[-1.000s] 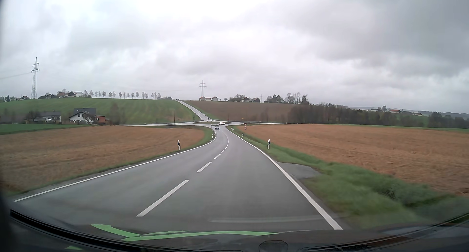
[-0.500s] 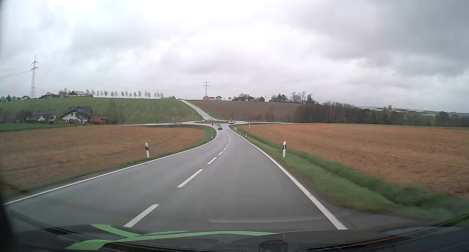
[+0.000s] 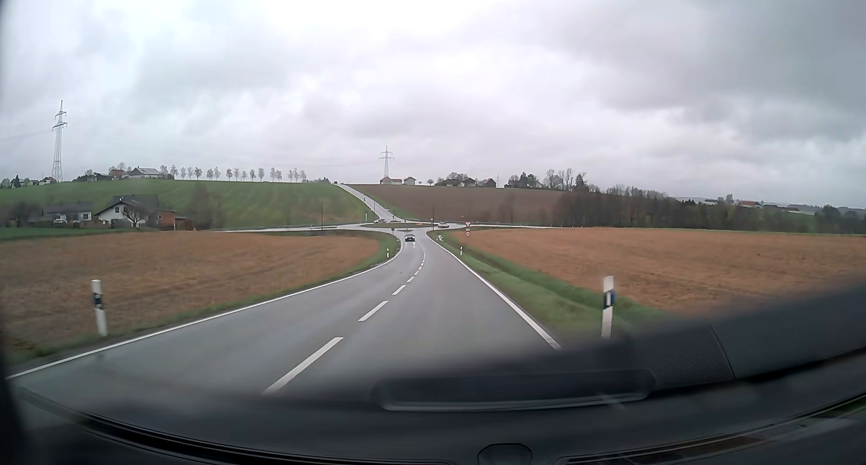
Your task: Follow the waypoints while adhering to traffic rules and regulations
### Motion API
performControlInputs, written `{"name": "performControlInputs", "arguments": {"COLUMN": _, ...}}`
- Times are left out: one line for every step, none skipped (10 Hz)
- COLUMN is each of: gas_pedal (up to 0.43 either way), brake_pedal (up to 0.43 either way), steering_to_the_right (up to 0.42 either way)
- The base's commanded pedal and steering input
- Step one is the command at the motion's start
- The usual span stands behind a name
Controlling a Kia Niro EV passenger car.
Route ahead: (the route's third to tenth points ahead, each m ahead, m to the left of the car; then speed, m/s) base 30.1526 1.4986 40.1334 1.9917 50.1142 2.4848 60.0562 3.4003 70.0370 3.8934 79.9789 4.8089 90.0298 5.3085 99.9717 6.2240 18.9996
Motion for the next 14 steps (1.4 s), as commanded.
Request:
{"name": "performControlInputs", "arguments": {"gas_pedal": 0.0, "brake_pedal": 0.134, "steering_to_the_right": -0.01}}
{"name": "performControlInputs", "arguments": {"gas_pedal": 0.0, "brake_pedal": 0.134, "steering_to_the_right": -0.01}}
{"name": "performControlInputs", "arguments": {"gas_pedal": 0.0, "brake_pedal": 0.134, "steering_to_the_right": -0.01}}
{"name": "performControlInputs", "arguments": {"gas_pedal": 0.0, "brake_pedal": 0.14, "steering_to_the_right": -0.011}}
{"name": "performControlInputs", "arguments": {"gas_pedal": 0.0, "brake_pedal": 0.14, "steering_to_the_right": -0.011}}
{"name": "performControlInputs", "arguments": {"gas_pedal": 0.0, "brake_pedal": 0.14, "steering_to_the_right": -0.011}}
{"name": "performControlInputs", "arguments": {"gas_pedal": 0.0, "brake_pedal": 0.122, "steering_to_the_right": -0.011}}
{"name": "performControlInputs", "arguments": {"gas_pedal": 0.0, "brake_pedal": 0.116, "steering_to_the_right": -0.011}}
{"name": "performControlInputs", "arguments": {"gas_pedal": 0.0, "brake_pedal": 0.116, "steering_to_the_right": -0.011}}
{"name": "performControlInputs", "arguments": {"gas_pedal": 0.0, "brake_pedal": 0.116, "steering_to_the_right": -0.011}}
{"name": "performControlInputs", "arguments": {"gas_pedal": 0.0, "brake_pedal": 0.116, "steering_to_the_right": -0.01}}
{"name": "performControlInputs", "arguments": {"gas_pedal": 0.0, "brake_pedal": 0.116, "steering_to_the_right": -0.01}}
{"name": "performControlInputs", "arguments": {"gas_pedal": 0.0, "brake_pedal": 0.122, "steering_to_the_right": -0.009}}
{"name": "performControlInputs", "arguments": {"gas_pedal": 0.0, "brake_pedal": 0.122, "steering_to_the_right": -0.009}}
